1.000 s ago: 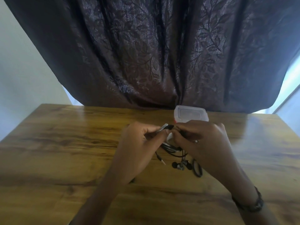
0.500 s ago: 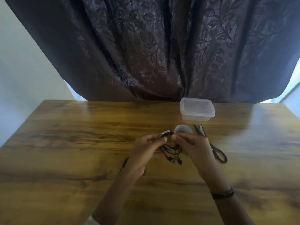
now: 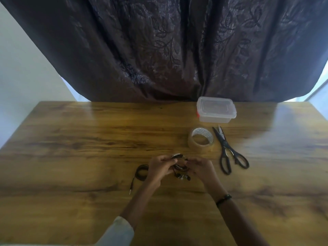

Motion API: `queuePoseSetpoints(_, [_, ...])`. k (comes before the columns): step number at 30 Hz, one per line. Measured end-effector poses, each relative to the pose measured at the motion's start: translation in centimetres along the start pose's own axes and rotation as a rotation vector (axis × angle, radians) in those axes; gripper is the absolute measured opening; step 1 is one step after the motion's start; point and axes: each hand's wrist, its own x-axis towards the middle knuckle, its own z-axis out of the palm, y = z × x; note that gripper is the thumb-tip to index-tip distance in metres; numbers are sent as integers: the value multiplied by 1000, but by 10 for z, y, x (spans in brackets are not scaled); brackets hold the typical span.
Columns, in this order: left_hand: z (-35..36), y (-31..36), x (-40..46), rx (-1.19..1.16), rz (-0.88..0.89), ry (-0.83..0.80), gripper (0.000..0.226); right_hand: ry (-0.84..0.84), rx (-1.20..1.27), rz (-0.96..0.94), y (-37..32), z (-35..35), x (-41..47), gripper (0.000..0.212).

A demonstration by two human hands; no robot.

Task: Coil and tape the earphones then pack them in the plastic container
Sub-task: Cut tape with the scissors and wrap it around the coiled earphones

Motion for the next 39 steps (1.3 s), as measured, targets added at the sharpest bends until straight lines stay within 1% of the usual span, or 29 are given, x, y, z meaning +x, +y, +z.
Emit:
queuePoseSetpoints(1, [0, -2, 4, 20, 8, 24, 6, 25, -31, 14, 2, 3, 5, 13])
queuePoseSetpoints(3, [0, -7, 13, 80, 33, 67, 17, 65, -141, 19, 4, 8, 13, 4])
queuePoseSetpoints(5, [-2, -10, 18, 170, 80, 92, 25, 85, -237, -30, 3, 14, 19, 5])
queuePoseSetpoints(8, [-5, -14, 25, 319, 173, 139, 25, 108, -325, -83, 0, 23, 26, 9])
queuePoseSetpoints(12, [-8, -10, 30, 498, 253, 224, 27, 130, -385, -122, -1, 34, 35, 13])
queuePoseSetpoints(19, [-17, -4, 34, 650, 348, 271, 27, 194, -414, -209, 1, 44, 45, 14])
queuePoseSetpoints(24, [-21, -5, 39, 619, 379, 260, 24, 219, -435, -274, 5, 43, 45, 16])
queuePoseSetpoints(30, [-23, -10, 42, 554, 394, 234, 28, 229, -429, -322, 7, 43, 47, 14])
queuePoseSetpoints(32, [-24, -10, 42, 534, 406, 228, 31, 223, -429, -341, 7, 41, 44, 13])
queuePoseSetpoints(34, [-24, -11, 42, 554, 428, 235, 37, 212, -445, -405, 6, 37, 39, 13])
queuePoseSetpoints(37, [-20, -5, 36, 625, 553, 247, 38, 223, -476, -547, 1, 24, 24, 12])
queuePoseSetpoints(39, [-11, 3, 31, 645, 689, 207, 32, 298, -506, -643, -4, 7, 15, 11])
